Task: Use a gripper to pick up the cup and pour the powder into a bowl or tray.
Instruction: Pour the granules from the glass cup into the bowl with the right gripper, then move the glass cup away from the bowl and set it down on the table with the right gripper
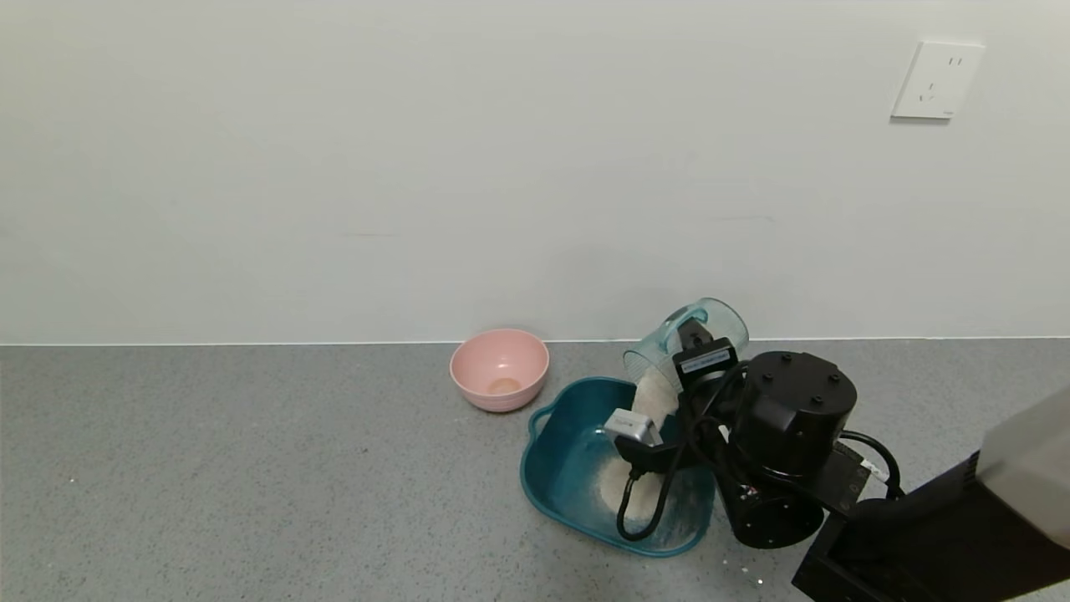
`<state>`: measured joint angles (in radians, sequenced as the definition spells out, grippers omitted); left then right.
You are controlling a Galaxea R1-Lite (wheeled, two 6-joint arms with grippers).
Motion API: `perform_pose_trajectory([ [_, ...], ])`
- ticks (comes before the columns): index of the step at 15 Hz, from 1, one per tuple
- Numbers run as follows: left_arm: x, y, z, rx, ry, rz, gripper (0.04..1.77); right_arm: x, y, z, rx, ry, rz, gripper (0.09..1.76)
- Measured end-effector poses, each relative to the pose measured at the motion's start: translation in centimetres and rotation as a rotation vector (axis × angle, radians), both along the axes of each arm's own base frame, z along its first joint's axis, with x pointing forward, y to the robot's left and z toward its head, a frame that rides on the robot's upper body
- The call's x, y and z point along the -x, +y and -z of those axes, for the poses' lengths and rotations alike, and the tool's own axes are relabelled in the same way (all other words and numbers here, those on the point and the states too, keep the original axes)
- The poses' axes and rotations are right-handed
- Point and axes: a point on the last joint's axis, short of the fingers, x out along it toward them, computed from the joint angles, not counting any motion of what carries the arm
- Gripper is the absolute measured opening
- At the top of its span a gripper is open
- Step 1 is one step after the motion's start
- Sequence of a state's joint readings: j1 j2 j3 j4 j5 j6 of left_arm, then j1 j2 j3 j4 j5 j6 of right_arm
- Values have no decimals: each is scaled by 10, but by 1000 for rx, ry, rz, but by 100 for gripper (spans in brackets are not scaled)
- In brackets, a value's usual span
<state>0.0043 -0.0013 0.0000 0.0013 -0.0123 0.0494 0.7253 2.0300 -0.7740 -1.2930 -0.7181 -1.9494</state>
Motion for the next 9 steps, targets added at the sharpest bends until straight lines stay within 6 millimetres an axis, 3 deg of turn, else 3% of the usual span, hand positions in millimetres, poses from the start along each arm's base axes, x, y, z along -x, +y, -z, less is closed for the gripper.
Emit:
perform_pose_trajectory([
  [9,0,0,0,0,0,0,172,0,-3,-2,-401,-3,-2,132],
])
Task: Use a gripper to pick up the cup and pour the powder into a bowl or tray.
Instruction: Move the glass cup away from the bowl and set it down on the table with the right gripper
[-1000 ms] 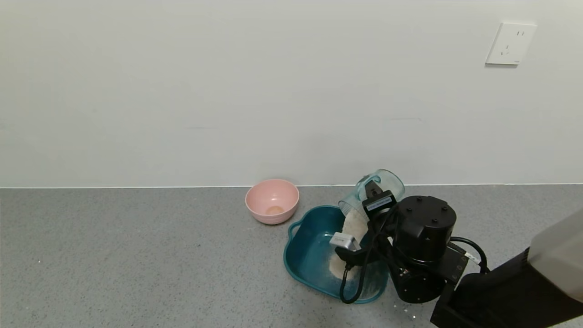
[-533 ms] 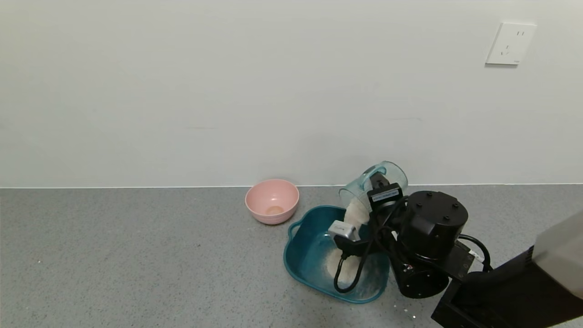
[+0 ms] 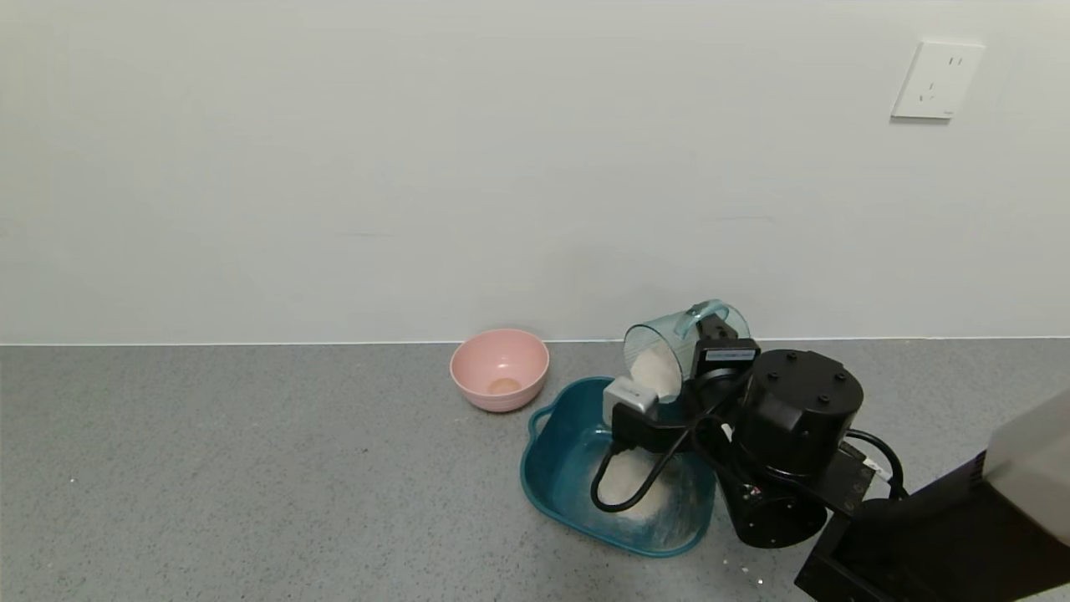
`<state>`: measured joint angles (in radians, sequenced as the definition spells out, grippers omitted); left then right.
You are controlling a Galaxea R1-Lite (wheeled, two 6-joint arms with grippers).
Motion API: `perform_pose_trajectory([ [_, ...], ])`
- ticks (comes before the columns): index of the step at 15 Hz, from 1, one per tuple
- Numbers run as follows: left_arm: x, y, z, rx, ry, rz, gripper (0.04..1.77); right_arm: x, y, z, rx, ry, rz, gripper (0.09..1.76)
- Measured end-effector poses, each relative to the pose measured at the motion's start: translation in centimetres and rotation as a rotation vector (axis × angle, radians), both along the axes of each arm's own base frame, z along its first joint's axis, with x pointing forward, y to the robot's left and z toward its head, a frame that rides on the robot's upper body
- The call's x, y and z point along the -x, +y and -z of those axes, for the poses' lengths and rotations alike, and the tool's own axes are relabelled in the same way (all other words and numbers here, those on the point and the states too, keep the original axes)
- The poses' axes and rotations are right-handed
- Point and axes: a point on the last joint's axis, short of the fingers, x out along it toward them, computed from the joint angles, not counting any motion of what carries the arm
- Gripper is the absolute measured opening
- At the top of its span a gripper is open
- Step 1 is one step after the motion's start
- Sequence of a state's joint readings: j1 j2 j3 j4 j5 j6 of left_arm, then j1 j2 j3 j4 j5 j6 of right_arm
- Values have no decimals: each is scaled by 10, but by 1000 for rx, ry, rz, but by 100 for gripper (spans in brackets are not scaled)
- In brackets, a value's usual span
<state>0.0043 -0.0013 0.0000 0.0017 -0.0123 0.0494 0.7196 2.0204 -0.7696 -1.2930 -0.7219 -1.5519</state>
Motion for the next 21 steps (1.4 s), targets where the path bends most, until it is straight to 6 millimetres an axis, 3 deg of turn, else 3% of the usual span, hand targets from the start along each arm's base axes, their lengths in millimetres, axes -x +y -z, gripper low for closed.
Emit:
perform_pose_trajectory([
  [8,0,0,0,0,0,0,172,-22,-38,-15,-421,-55,103,132],
  [16,0,0,0,0,0,0,172,-50,-97,-14,-860,-119,259,132],
  [21,0,0,0,0,0,0,172,-49,-106,-8,-1080,7,215,132],
])
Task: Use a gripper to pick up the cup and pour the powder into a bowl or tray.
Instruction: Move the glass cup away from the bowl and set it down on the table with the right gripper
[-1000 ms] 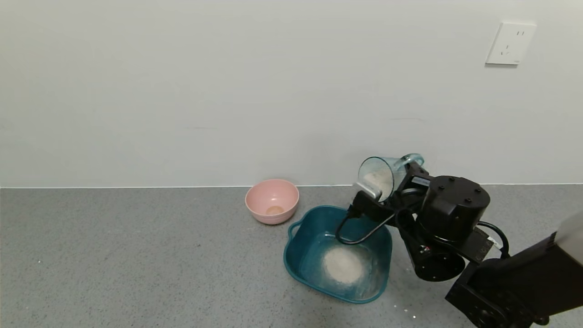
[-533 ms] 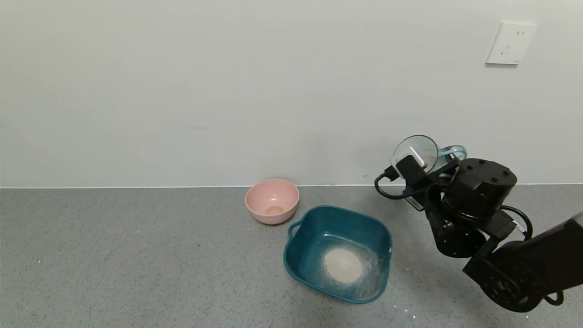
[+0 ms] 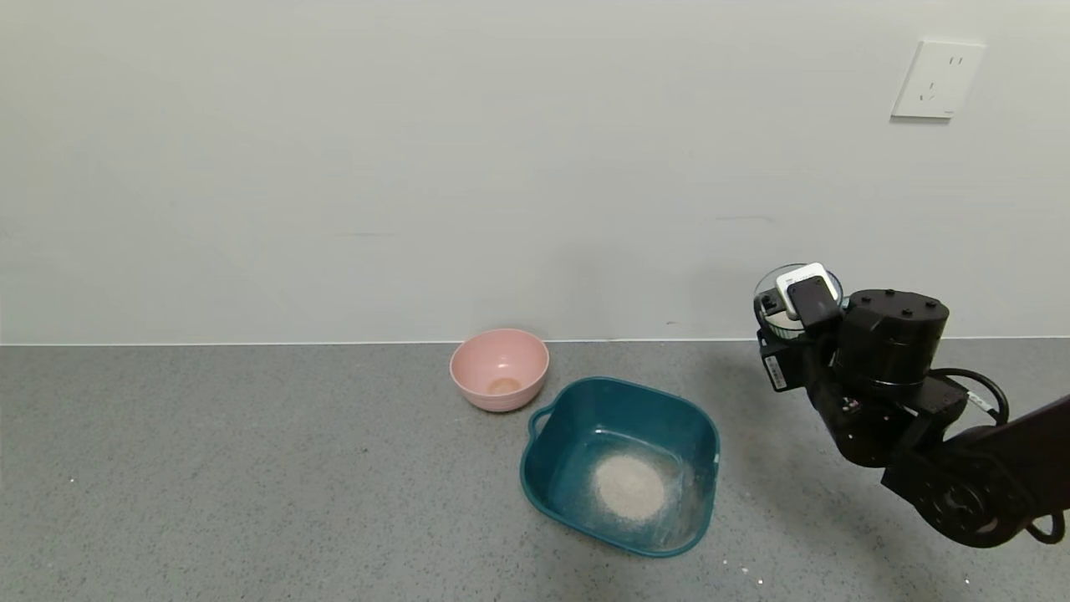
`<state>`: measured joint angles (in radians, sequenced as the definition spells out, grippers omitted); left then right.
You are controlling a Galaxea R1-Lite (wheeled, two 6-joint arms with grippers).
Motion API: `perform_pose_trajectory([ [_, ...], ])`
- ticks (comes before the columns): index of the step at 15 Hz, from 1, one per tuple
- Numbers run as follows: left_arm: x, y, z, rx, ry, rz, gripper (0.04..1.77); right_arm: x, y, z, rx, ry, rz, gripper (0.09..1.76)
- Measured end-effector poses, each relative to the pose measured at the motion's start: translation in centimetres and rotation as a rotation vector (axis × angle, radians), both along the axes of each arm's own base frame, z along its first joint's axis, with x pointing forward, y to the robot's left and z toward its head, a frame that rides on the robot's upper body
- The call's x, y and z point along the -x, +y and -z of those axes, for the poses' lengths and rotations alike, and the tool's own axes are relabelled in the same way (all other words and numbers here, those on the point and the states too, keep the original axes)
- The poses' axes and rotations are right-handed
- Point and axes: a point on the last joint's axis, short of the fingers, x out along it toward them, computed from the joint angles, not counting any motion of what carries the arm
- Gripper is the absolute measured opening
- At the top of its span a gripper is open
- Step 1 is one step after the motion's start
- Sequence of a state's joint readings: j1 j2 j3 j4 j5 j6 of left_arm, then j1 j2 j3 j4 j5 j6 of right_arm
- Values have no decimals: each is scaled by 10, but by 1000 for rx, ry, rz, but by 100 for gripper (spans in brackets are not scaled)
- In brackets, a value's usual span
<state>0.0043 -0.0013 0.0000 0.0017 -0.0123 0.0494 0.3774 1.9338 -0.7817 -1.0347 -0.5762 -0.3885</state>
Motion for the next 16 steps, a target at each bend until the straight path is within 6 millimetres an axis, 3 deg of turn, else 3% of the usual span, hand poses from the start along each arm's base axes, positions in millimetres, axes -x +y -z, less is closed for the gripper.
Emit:
perform_pose_trajectory([
  [4,0,0,0,0,0,0,172,2,-10,-7,-133,8,-96,132],
  [9,0,0,0,0,0,0,172,-6,-37,-6,-283,12,-132,132],
  [12,0,0,0,0,0,0,172,-15,-48,6,-338,50,-110,132],
  [16,0,0,0,0,0,0,172,-25,-44,31,-361,111,-100,132],
])
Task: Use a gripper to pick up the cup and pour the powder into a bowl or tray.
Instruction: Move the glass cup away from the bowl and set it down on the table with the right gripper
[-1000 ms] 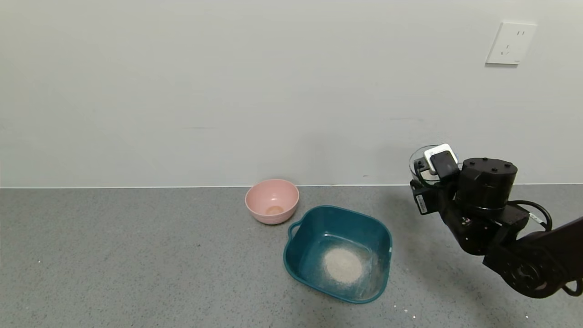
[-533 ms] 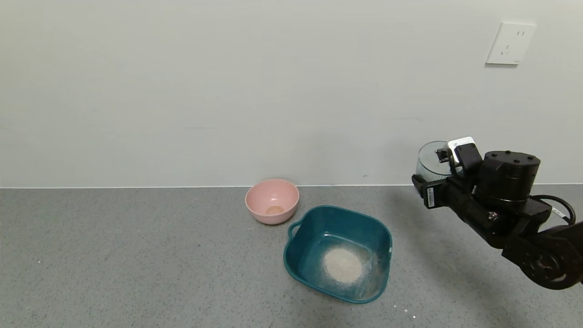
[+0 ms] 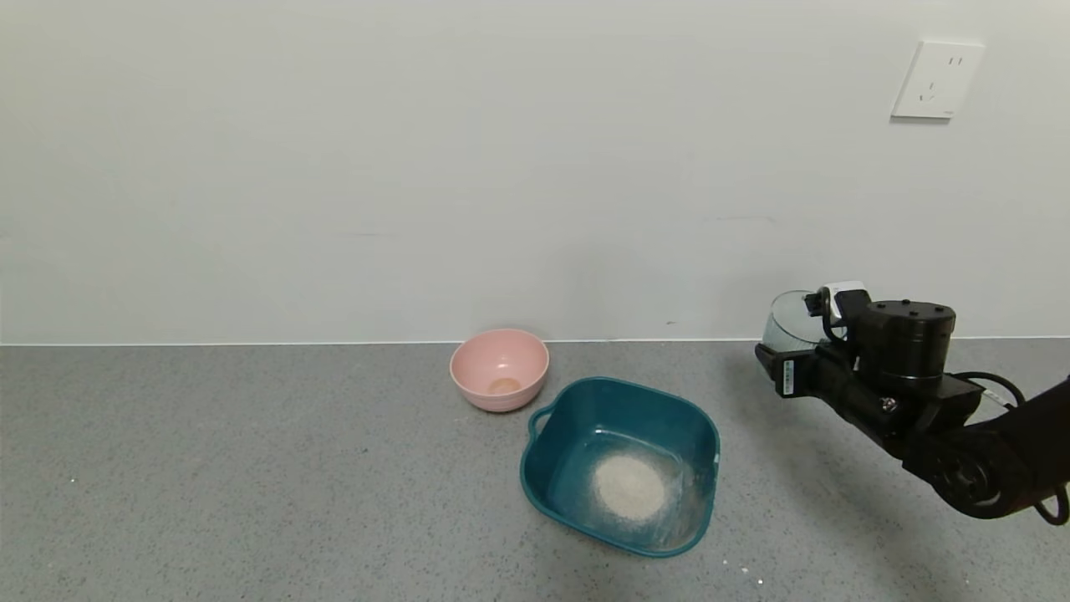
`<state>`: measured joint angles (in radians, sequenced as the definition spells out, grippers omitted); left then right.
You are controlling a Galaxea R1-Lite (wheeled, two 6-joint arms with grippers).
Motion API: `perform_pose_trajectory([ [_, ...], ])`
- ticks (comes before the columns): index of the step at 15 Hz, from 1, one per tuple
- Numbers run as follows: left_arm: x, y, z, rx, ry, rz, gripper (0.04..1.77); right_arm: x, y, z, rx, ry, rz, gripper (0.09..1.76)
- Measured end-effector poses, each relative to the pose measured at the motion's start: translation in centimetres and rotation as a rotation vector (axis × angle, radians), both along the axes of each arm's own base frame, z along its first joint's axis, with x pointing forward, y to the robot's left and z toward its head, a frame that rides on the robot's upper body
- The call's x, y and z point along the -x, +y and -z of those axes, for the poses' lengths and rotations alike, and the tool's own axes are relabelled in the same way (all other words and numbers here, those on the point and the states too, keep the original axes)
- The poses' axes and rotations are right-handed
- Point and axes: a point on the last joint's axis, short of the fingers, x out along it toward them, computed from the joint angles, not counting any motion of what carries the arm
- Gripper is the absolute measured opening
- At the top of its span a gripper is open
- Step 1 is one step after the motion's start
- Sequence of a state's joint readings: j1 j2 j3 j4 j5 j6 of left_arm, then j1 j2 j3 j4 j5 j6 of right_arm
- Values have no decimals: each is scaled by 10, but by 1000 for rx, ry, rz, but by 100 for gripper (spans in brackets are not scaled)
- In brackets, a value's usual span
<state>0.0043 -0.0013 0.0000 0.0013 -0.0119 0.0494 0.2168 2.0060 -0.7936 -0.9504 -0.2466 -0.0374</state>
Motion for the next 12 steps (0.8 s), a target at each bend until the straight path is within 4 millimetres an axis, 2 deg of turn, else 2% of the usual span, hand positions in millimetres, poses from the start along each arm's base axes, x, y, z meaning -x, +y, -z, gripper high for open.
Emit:
perform_pose_trajectory([
  [7,0,0,0,0,0,0,172,-11,7,43,9,109,-7,132],
  [12,0,0,0,0,0,0,172,-14,9,57,16,141,-10,132],
])
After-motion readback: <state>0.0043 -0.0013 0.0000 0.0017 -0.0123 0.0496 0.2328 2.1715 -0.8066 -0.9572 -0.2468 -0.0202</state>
